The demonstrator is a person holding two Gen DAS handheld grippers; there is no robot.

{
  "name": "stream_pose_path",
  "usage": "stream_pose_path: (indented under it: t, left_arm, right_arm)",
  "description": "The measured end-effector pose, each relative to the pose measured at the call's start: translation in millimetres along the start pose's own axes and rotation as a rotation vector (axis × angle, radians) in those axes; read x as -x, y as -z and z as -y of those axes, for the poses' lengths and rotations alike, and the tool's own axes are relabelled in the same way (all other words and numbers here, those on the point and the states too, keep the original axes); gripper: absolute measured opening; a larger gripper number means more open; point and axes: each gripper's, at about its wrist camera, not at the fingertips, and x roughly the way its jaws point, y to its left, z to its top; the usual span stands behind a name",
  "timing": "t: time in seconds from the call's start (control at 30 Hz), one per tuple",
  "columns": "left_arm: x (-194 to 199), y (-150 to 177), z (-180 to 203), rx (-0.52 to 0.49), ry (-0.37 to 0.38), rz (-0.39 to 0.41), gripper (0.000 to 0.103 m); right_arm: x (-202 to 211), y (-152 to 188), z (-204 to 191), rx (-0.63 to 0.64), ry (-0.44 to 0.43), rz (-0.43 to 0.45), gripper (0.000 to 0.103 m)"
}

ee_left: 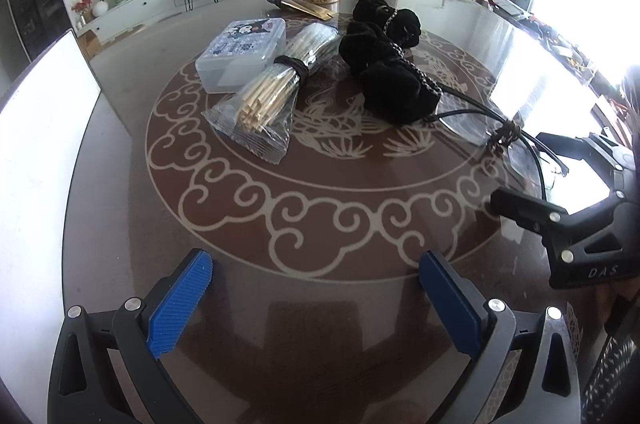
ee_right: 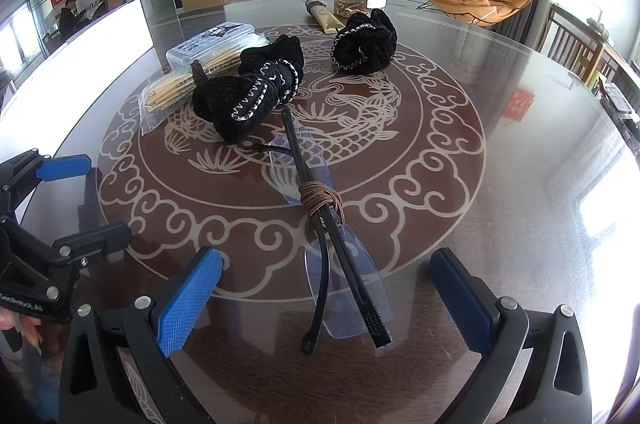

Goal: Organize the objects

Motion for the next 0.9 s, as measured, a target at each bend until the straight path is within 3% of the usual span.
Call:
stream_pose_path:
  t: [0.17, 0.47, 0.7, 0.8, 0.9]
  left_arm:
    - [-1, -2, 1, 0.0, -0.003, -0.036, 0.103]
    - [9, 7, 2, -0.028, 0.016, -0.003, 0.103]
    - [17, 11, -2, -0.028, 0.053, -0.041, 0.103]
    - [31, 4, -13, 0.026, 0.125, -0.01, 0.103]
    - [48, -16, -24, 0.04, 0.121, 0.037, 0.103]
  right_arm:
    - [0, 0, 0, 0.0, 0.0, 0.0, 0.103]
    - [0, 0, 0, 0.0, 0.0, 0.0, 0.103]
    - [0, 0, 0, 0.0, 0.0, 0.0, 0.103]
    - [1, 0, 0, 0.0, 0.0, 0.0, 0.103]
    - [1, 0, 0, 0.0, 0.0, 0.0, 0.103]
